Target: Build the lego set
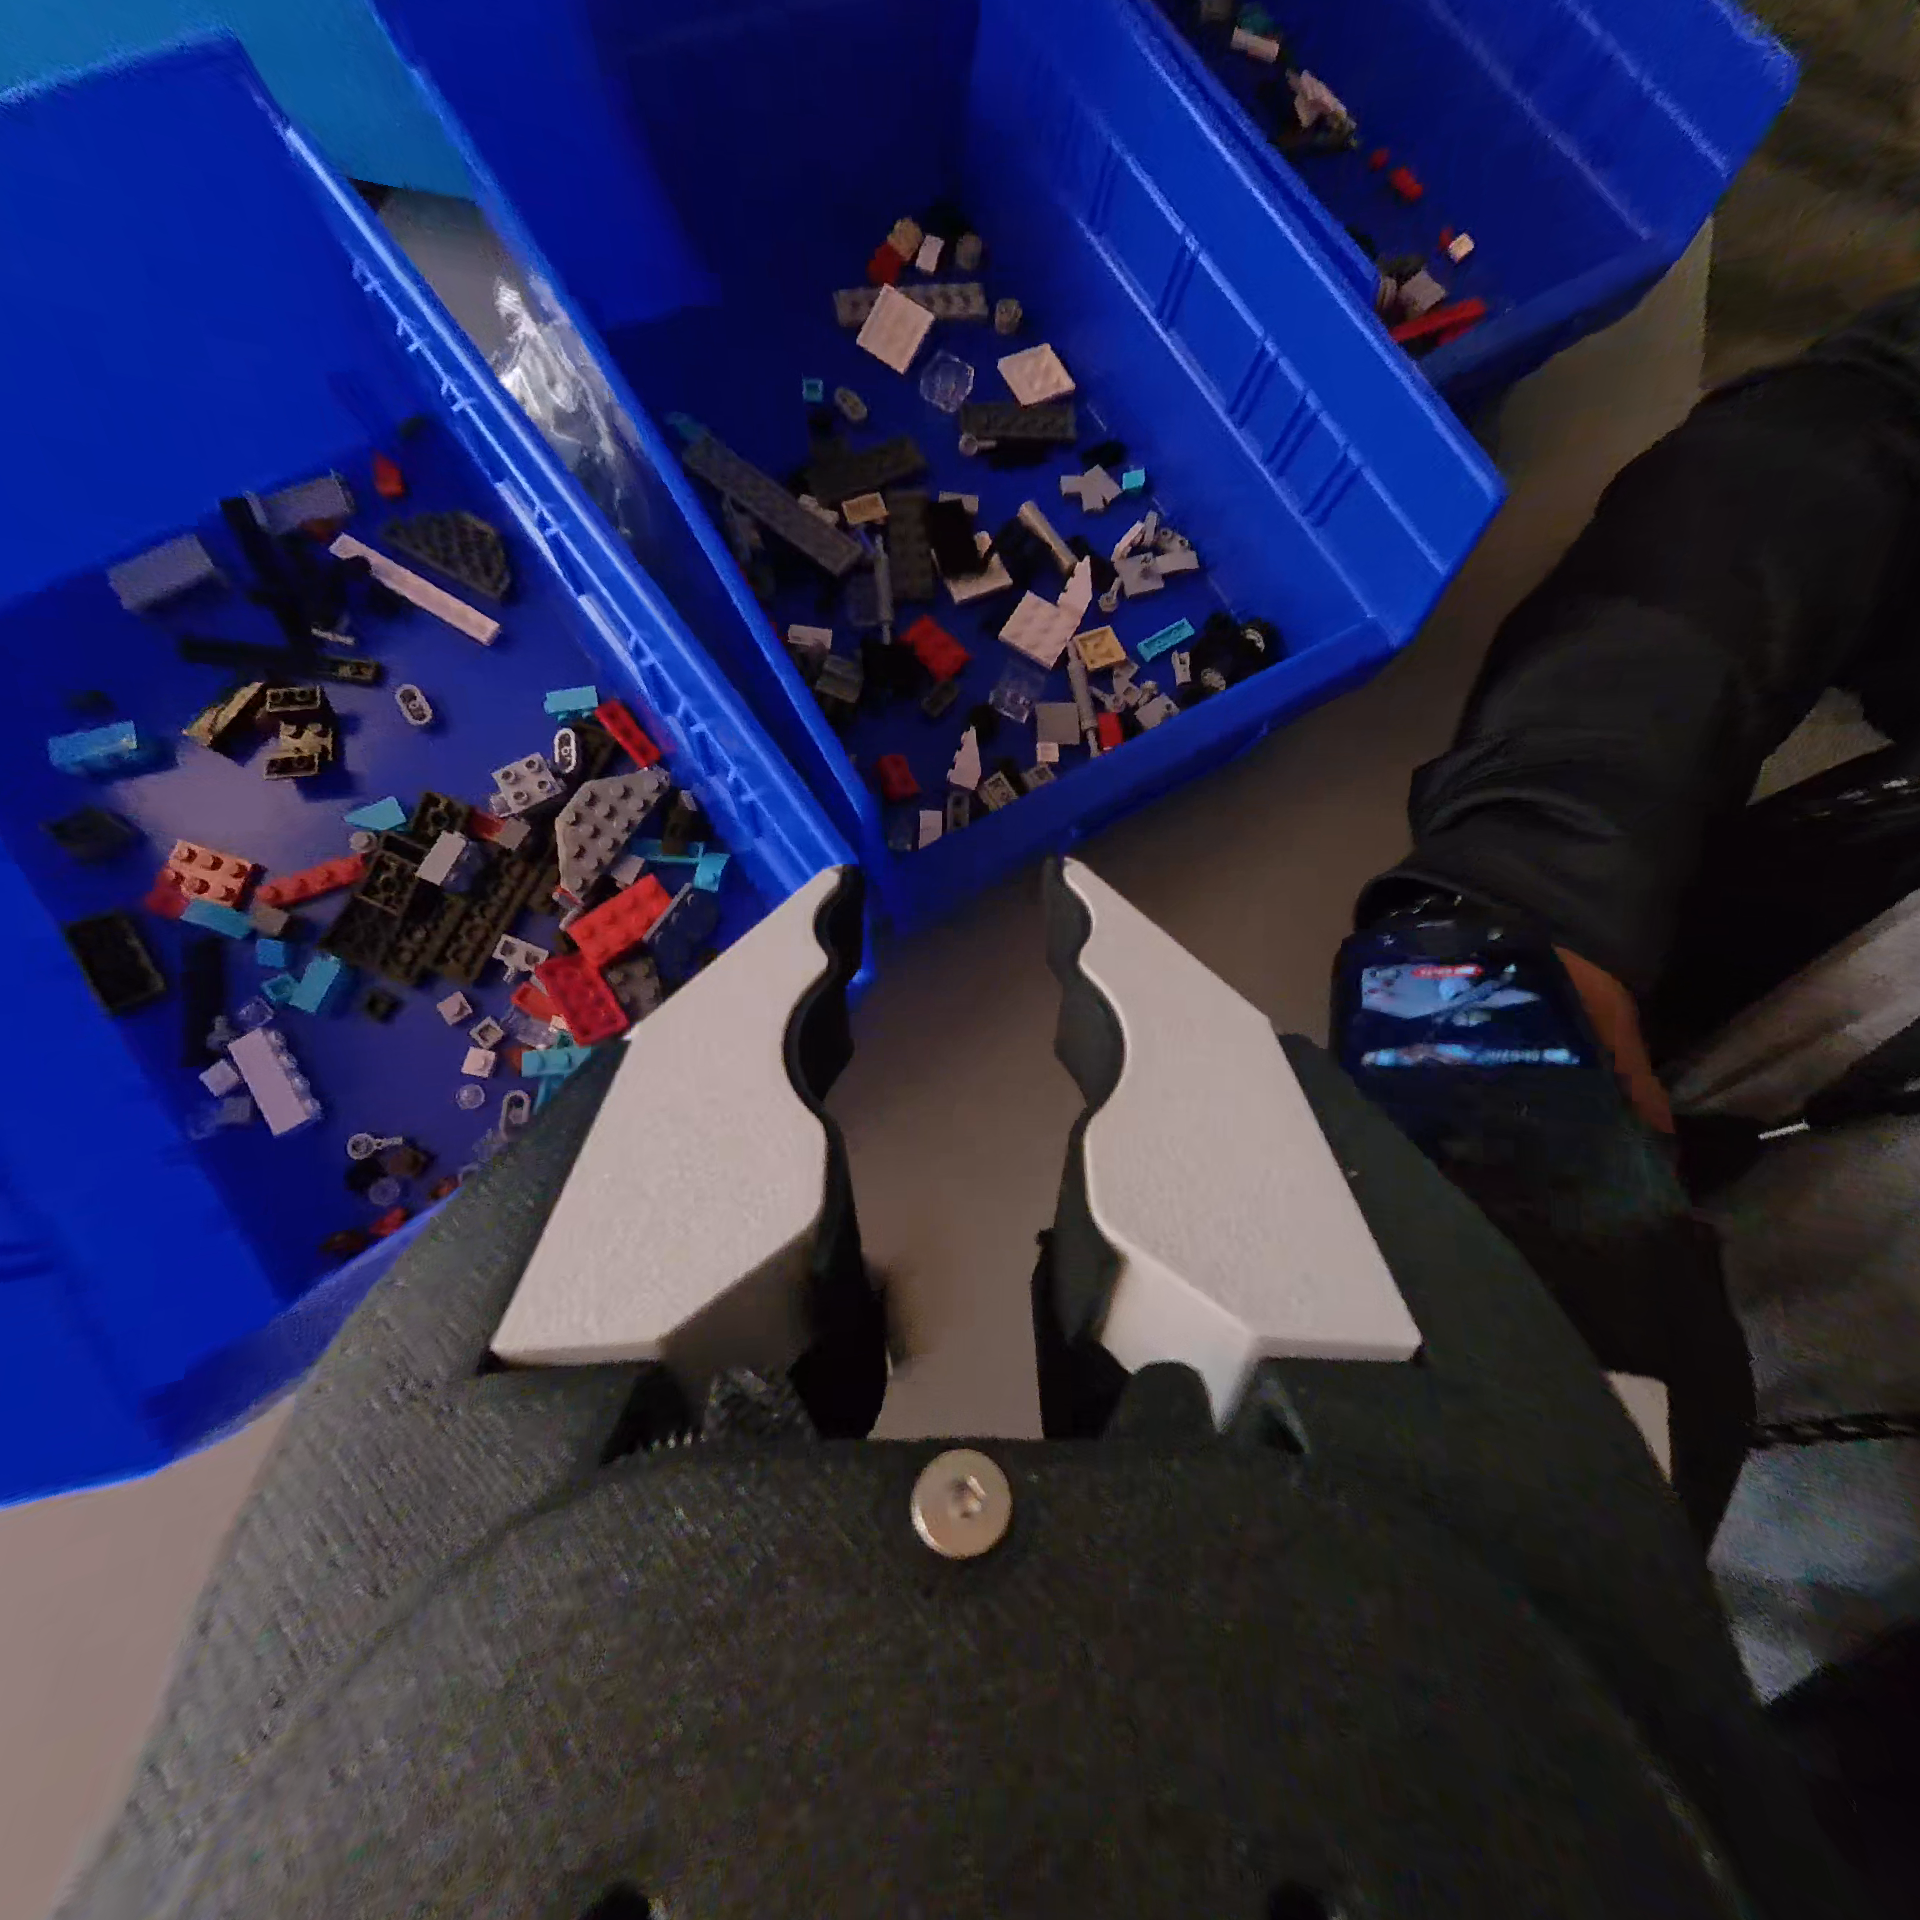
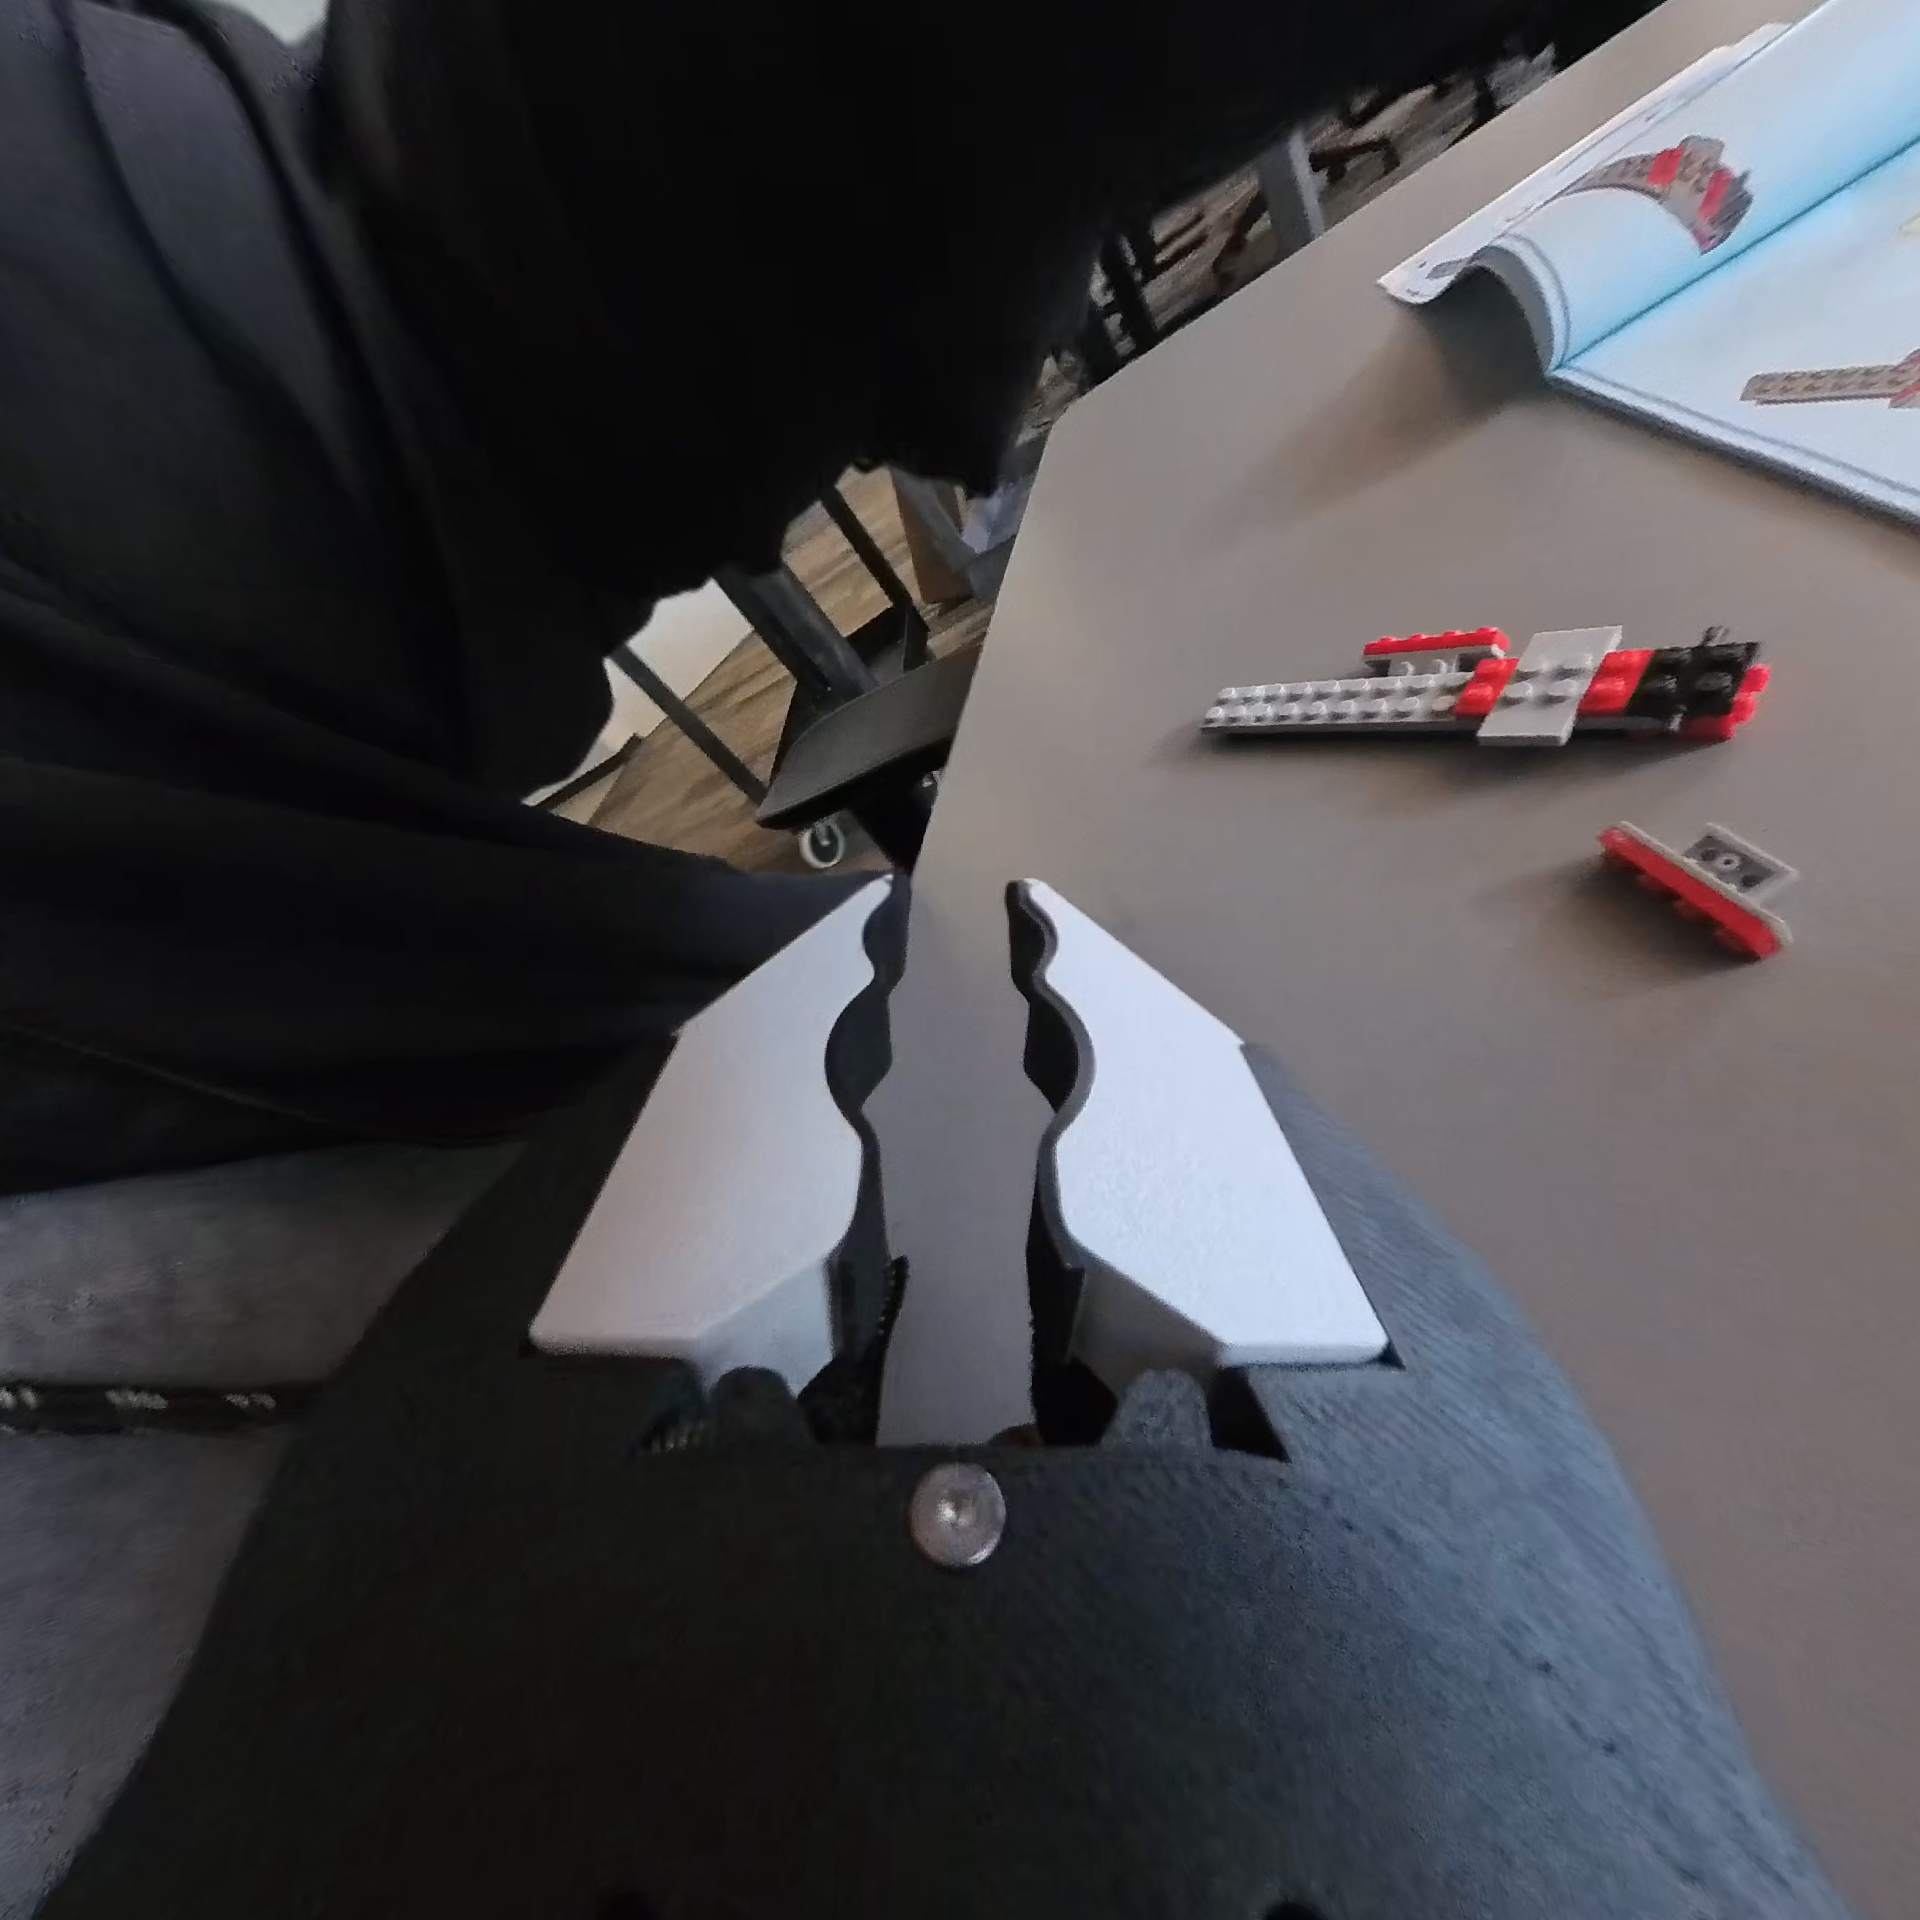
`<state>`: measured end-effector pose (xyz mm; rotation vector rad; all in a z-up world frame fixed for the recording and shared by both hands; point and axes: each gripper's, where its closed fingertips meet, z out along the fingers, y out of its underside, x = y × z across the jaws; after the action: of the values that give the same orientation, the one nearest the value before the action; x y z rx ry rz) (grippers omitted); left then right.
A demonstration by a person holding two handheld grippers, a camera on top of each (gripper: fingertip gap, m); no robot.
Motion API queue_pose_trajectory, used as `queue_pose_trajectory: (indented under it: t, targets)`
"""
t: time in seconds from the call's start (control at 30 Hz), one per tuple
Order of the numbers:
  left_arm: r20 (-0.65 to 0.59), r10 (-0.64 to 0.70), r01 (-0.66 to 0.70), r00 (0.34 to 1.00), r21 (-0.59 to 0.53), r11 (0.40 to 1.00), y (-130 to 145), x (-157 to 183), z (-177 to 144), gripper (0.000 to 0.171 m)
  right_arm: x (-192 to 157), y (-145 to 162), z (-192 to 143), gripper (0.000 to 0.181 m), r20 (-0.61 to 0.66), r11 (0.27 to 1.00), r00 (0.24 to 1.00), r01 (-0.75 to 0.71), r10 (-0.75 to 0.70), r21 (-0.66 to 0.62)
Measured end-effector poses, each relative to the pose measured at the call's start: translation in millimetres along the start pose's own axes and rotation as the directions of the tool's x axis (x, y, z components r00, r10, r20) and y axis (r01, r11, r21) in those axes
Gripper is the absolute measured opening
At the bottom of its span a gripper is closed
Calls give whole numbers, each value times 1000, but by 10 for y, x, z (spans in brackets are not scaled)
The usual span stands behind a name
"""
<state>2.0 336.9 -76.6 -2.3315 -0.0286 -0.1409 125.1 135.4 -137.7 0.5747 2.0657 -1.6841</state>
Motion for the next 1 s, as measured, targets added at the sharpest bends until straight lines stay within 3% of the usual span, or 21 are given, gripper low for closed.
queue_pose_trajectory:
  t: [0.13,0.3,0.37,0.43,0.5,0.8,1.0]
  targets:
    - [26,-59,57,998,49,997,182,7,-138,35,26,27,-167,24,-101,998,993,58,-55,23]
    - [45,-149,144,988,110,984,473,40,-411,34,188,180,-639,25,-402,982,896,187,-186,-38]
    - [54,-173,166,983,120,979,569,30,-479,34,230,355,-785,25,-459,958,843,218,-281,-186]
    - [47,-194,187,980,134,973,612,37,-504,34,319,571,-1005,28,-495,878,756,221,-429,-424]
    - [39,-203,196,978,138,971,642,63,-497,34,335,614,-1239,32,-515,809,682,197,-519,-554]
    - [19,-198,194,980,130,972,626,108,-517,34,45,196,-2130,33,-721,858,518,50,-461,-512]
    - [-8,-155,155,988,114,981,523,202,-472,34,164,400,-2534,31,-740,859,538,-54,-404,-508]
